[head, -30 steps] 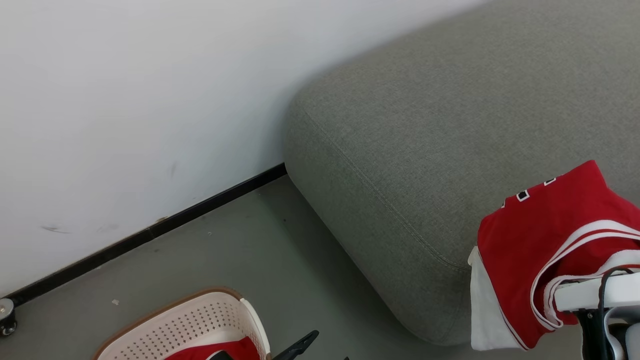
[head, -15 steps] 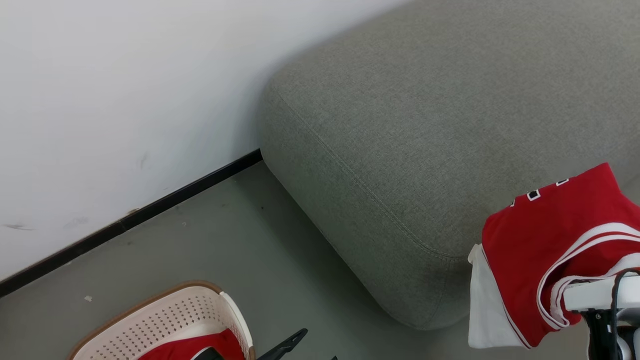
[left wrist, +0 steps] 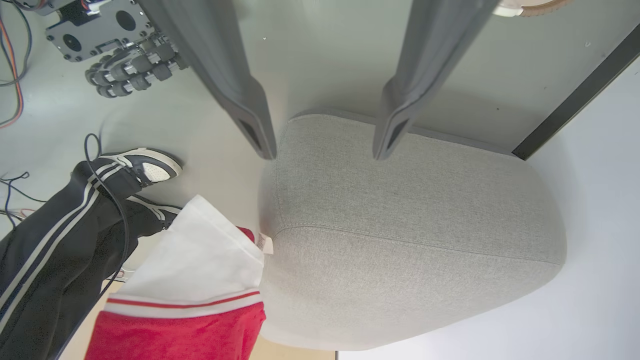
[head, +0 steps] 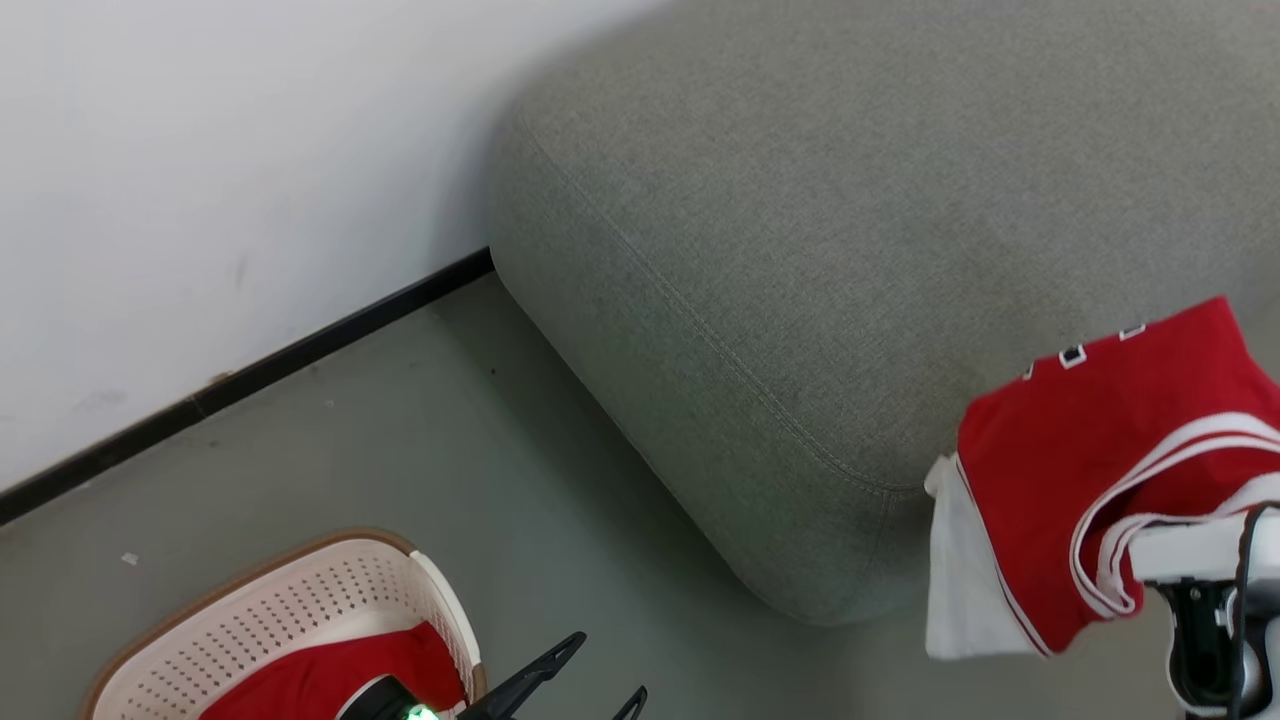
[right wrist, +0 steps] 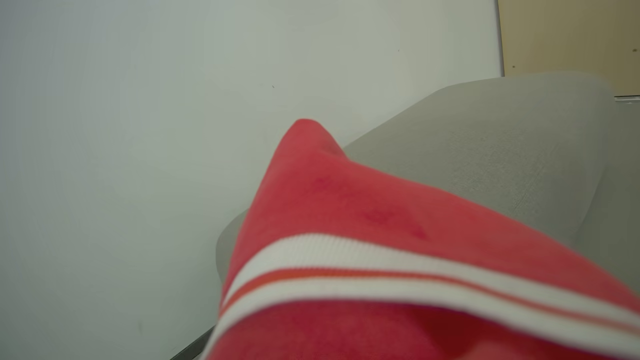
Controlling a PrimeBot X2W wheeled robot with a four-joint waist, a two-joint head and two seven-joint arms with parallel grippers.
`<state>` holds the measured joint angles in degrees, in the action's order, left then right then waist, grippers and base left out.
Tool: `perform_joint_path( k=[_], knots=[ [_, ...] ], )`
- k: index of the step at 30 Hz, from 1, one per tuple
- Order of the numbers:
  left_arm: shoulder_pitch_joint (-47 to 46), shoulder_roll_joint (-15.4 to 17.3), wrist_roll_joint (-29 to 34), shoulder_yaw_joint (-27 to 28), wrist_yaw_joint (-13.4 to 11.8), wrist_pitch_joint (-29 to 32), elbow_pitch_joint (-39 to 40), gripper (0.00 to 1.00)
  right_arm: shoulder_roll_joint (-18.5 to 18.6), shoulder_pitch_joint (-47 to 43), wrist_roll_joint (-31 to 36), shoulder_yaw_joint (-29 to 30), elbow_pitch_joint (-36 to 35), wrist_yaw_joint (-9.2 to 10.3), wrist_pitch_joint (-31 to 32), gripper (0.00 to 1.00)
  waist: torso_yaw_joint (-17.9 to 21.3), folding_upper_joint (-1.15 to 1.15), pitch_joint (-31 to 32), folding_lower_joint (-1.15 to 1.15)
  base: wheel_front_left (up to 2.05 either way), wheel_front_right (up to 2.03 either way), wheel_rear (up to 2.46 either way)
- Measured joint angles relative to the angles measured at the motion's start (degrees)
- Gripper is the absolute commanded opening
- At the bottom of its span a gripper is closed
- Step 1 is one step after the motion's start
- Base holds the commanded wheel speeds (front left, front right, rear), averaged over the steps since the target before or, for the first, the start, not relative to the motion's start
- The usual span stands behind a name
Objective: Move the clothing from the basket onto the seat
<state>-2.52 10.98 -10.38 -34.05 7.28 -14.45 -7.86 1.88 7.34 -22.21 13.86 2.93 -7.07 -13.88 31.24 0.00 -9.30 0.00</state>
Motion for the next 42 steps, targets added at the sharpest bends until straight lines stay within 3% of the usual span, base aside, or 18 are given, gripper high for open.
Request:
perform_joint_path(
  k=[9, 20, 34, 42],
  knots=[
    [0.0, 3.22, 0.94, 0.21, 0.01, 0.0, 2.27, 1.0, 0.0, 7.2, -1.88, -1.9, 2.9, 0.0, -0.32, 0.0, 0.3, 0.0, -3.45, 0.0, 0.0, 0.0, 0.0],
    [0.74, 6.73, 1.85, 3.07, 0.0, 0.0, 5.16, 1.0, 0.09, 19.05, 5.31, -3.78, 5.2, 0.0, -0.31, 0.0, 0.49, 0.0, -8.07, 0.0, 0.0, 0.0, 0.0],
    [1.32, 10.13, 2.96, 6.57, -0.27, -0.02, 15.89, 1.0, 0.32, 36.59, -0.05, -4.81, 14.93, 0.0, 5.39, 0.0, -0.22, 0.0, -14.18, 0.0, 0.0, 0.0, 0.0],
    [3.47, 12.54, 2.96, 8.57, -0.59, -0.03, 18.49, 1.0, 0.34, 45.88, 3.19, 1.96, 21.92, 0.0, 8.64, 0.0, -1.57, 0.0, -17.34, 0.0, 0.0, 0.0, 0.0]
  ],
)
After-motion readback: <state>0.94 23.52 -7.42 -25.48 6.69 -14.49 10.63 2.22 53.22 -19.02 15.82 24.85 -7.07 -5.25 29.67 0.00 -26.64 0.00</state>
